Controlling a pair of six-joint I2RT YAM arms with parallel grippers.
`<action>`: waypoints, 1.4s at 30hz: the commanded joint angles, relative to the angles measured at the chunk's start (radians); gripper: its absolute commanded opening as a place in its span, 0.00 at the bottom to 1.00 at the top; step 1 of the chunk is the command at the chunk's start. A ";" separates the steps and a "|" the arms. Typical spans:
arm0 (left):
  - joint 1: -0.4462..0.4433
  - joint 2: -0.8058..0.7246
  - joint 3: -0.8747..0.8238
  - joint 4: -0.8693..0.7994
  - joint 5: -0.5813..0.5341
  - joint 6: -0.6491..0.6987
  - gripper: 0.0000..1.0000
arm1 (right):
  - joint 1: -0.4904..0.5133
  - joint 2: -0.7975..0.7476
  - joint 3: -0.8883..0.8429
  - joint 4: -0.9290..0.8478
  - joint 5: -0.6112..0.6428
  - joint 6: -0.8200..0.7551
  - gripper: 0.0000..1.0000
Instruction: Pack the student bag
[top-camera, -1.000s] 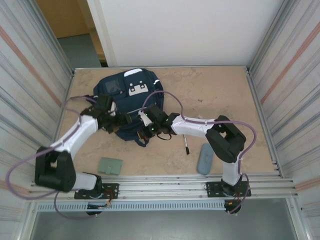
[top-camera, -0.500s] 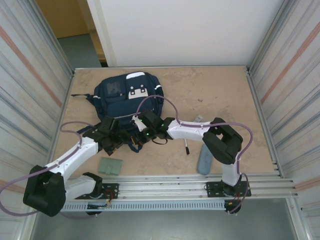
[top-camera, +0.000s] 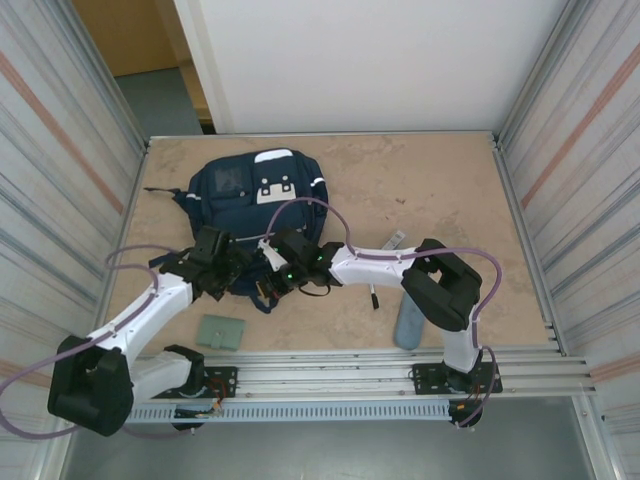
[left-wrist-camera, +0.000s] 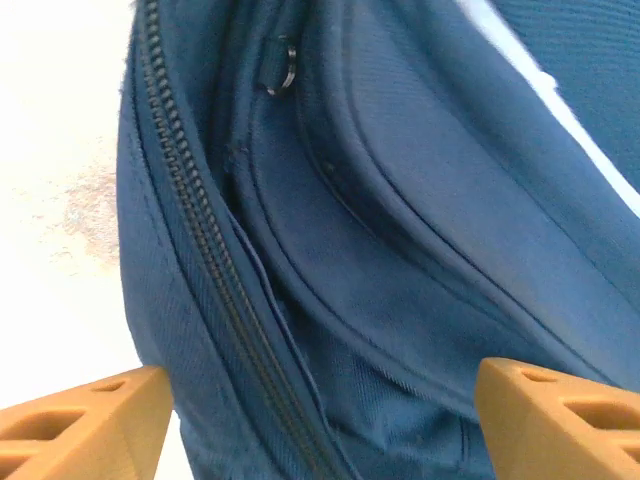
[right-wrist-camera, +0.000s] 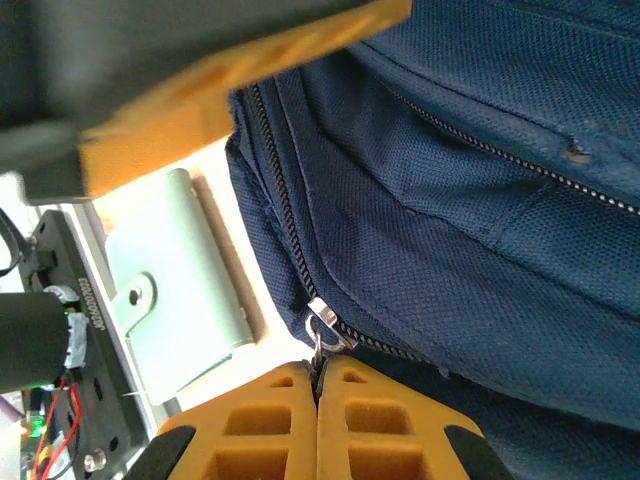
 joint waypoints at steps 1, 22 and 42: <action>0.013 0.085 -0.001 0.087 -0.038 0.007 0.43 | 0.005 0.000 0.000 -0.012 -0.043 0.026 0.00; 0.246 0.505 0.589 -0.163 0.256 0.802 0.06 | -0.299 -0.202 -0.174 -0.192 0.163 -0.186 0.00; 0.081 0.163 0.165 0.159 0.260 0.271 0.78 | -0.156 -0.074 -0.004 -0.136 0.000 -0.188 0.00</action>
